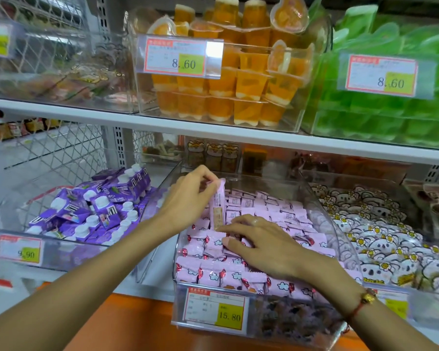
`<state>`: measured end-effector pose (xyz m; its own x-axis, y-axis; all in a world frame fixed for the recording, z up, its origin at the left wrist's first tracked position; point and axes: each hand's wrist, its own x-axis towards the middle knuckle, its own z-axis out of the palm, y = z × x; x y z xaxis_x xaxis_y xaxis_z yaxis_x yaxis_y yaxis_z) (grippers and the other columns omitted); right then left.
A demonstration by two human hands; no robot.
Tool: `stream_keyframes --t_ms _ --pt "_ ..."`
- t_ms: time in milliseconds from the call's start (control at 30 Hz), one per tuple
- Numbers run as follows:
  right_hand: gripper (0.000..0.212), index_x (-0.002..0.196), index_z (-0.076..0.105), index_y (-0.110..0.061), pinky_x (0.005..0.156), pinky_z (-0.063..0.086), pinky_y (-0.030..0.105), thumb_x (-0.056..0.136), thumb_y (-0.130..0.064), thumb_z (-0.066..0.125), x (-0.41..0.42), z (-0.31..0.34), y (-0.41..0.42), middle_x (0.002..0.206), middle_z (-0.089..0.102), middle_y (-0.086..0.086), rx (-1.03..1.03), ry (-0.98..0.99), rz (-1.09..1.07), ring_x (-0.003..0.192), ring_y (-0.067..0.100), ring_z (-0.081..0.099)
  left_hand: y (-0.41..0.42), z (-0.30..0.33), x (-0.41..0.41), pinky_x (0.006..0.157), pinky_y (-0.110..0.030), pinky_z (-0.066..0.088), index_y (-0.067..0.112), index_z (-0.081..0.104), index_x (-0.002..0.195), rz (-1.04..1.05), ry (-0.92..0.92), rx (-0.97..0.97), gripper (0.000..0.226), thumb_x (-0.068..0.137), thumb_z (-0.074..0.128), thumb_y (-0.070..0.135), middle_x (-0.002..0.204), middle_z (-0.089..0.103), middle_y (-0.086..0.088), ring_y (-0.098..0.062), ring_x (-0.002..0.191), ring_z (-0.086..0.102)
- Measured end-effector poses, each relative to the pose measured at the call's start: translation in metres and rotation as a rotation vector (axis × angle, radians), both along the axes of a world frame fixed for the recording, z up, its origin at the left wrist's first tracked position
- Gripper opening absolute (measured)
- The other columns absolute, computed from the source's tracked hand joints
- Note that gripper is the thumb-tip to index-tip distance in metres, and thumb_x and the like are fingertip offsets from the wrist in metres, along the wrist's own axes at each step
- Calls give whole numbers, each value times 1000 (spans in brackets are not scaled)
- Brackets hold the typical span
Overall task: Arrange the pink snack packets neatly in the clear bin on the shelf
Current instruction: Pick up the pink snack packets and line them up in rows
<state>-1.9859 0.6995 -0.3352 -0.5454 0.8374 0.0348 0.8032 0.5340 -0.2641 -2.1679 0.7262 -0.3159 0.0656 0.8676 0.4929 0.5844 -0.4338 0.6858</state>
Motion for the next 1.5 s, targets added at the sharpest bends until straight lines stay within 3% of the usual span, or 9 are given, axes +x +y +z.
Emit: stream_keyframes --t_ms 267,400,600,733,967,1100,1300,1400,1500 --pt "39 133 47 -45 108 31 38 96 -52 35 0 3 -2 146 39 -7 -26 49 -3 129 14 39 -19 6 -2 72 -22 53 21 56 89 136 -614 164 8 96 53 19 84 65 -1 -3 75 61" --pt "20 103 58 -35 62 53 27 90 -48 51 -5 9 -7 102 63 -14 78 563 -156 76 7 63 -23 8 -6 92 -40 52 15 56 93 149 -790 41 7 96 52 20 99 67 -10 -21 97 64" --pt "53 118 43 -35 87 40 9 77 -36 75 -12 19 -14 119 50 -16 305 699 -30 110 -5 46 -26 13 6 58 -13 52 5 58 99 56 -932 -129 14 96 53 18 84 70 -6 -3 67 68" --pt "29 106 63 -23 70 47 13 81 -13 73 -8 24 -17 99 67 -15 294 890 13 90 2 62 -28 20 4 57 -20 56 10 59 91 -6 -874 -254 7 95 53 14 87 69 -9 -13 72 68" --pt "31 72 77 -10 45 46 14 65 -40 75 -1 37 -14 72 72 9 -567 1286 -279 54 9 64 -30 25 -15 83 -24 53 34 62 115 -308 -229 -45 30 85 60 39 112 65 11 -6 100 62" --pt "34 81 75 -11 47 47 15 66 -41 76 0 38 -13 78 73 8 -569 1284 -280 57 9 64 -31 23 -20 83 -46 54 31 66 111 -319 -86 -29 35 79 75 21 106 68 4 -21 96 65" --pt "48 113 58 -22 65 55 20 70 -24 80 0 33 -14 99 72 1 -285 1305 -205 89 16 71 -22 17 -20 85 -37 54 26 69 102 -308 -158 -50 21 82 70 22 101 72 9 -16 95 67" --pt "34 111 61 -15 66 54 18 80 -17 72 2 35 -13 98 72 8 -242 1362 -205 89 18 70 -21 14 -17 82 -23 54 23 70 100 -339 -182 -83 20 80 70 23 99 73 10 -5 90 68" --pt "50 122 52 -14 67 54 19 78 -16 74 3 32 -9 102 71 6 -219 1401 -241 87 17 71 -20 12 -15 73 -15 50 26 68 97 -328 -133 -93 16 81 72 22 92 71 15 4 78 64"
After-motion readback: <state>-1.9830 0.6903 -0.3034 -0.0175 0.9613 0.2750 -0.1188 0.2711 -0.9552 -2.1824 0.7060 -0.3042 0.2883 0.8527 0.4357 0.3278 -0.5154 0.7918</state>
